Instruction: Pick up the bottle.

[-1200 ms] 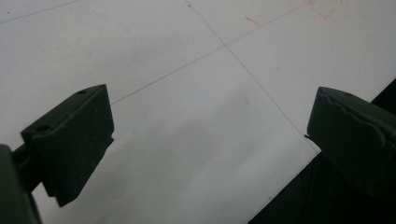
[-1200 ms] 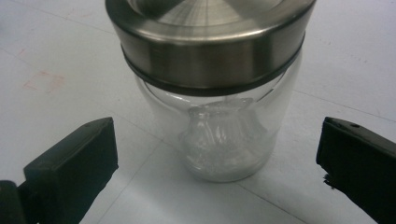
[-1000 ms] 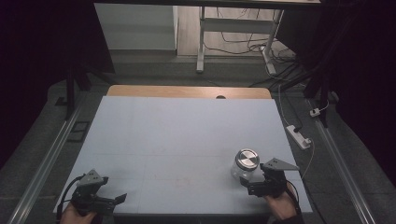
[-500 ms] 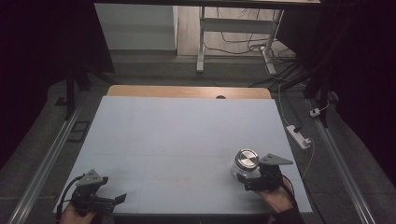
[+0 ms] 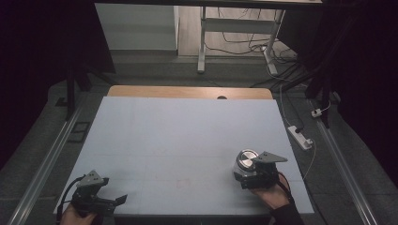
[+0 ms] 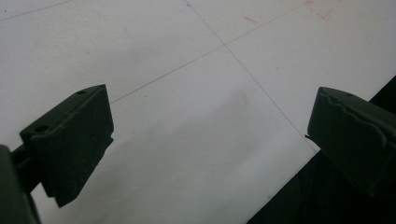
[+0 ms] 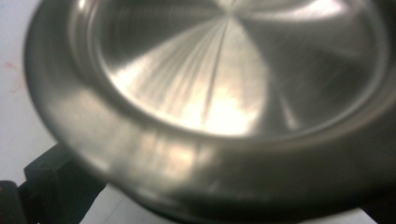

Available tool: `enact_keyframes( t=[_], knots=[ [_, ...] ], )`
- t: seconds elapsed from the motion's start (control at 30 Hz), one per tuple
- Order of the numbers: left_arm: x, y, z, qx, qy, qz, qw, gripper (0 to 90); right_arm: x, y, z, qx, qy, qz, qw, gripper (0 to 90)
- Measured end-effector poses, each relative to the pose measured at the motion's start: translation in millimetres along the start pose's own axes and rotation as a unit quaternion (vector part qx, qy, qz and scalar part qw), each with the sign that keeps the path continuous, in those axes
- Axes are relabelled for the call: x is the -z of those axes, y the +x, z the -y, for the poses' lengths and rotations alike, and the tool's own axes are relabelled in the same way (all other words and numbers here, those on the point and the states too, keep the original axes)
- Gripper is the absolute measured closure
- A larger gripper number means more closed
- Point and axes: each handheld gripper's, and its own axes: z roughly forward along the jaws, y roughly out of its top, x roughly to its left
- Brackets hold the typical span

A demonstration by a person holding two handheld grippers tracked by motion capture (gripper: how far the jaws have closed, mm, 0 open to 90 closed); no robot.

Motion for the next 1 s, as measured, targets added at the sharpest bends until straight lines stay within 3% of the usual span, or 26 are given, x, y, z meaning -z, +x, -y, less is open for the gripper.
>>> enact_keyframes(
  t=[0.4,0.6,1.0],
  knots=[
    [-0.4,-0.2,-0.3,0.001,0.003,0.0,1.0,1.2,4.4,2.1,-6.7,0.01,-0.023,0.008,0.9997,13.6],
    [-0.4,-0.4,-0.3,-0.001,0.003,0.0,1.0,1.3,5.6,4.9,-8.3,0.025,-0.019,0.021,0.9993,14.6],
    [-0.3,-0.4,-0.3,-0.001,0.003,0.0,1.0,1.3,10.8,9.9,-14.1,0.036,-0.023,0.015,0.999,14.9]
  ],
)
